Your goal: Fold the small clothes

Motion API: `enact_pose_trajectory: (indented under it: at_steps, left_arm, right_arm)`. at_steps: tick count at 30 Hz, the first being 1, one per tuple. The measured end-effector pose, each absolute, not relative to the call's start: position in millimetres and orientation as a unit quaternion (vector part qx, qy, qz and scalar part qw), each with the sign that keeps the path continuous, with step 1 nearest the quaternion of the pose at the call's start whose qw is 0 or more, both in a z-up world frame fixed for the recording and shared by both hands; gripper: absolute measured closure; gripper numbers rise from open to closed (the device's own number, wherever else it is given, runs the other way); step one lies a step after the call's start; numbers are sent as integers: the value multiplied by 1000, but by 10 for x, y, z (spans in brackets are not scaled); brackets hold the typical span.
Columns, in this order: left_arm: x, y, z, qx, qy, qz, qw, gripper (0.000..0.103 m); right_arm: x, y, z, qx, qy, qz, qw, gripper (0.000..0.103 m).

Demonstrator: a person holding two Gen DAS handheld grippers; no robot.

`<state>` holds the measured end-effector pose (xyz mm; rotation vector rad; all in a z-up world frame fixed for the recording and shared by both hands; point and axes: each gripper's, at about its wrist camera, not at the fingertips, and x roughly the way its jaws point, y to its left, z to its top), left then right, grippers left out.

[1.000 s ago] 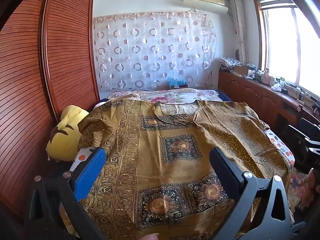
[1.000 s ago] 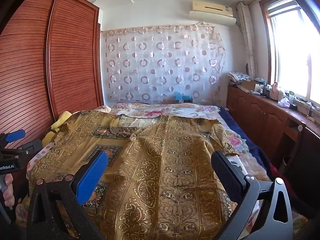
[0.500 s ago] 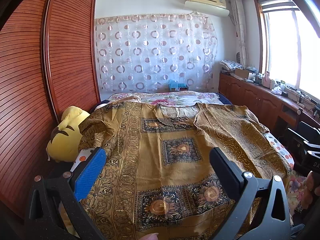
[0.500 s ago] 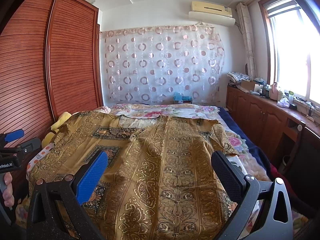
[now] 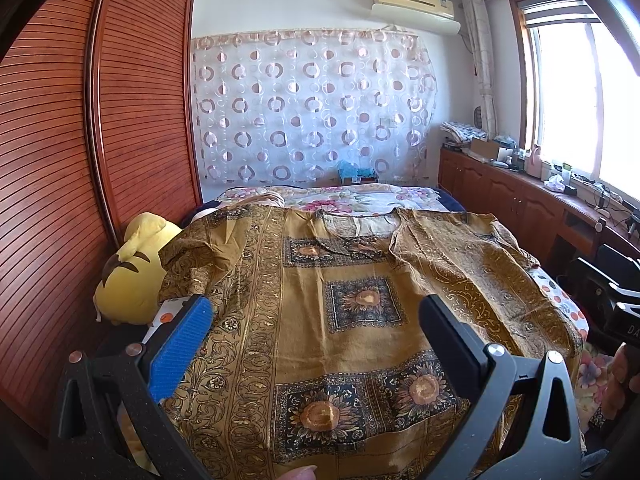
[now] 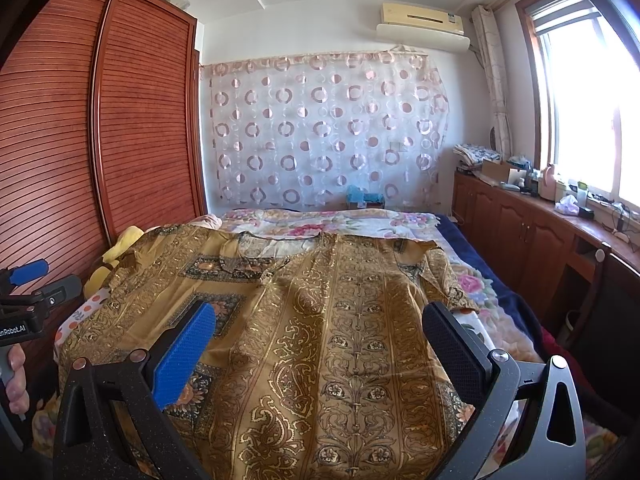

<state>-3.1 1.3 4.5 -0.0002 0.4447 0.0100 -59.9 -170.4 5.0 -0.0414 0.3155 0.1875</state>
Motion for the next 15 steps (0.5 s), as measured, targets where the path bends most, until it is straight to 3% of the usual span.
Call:
enact_pose_trajectory:
  at_steps: [15]
  left_arm:
    - [-26, 39, 62, 0, 219, 6, 976, 0]
  right_arm:
    - [-599, -1695, 47, -20, 156, 94, 983, 0]
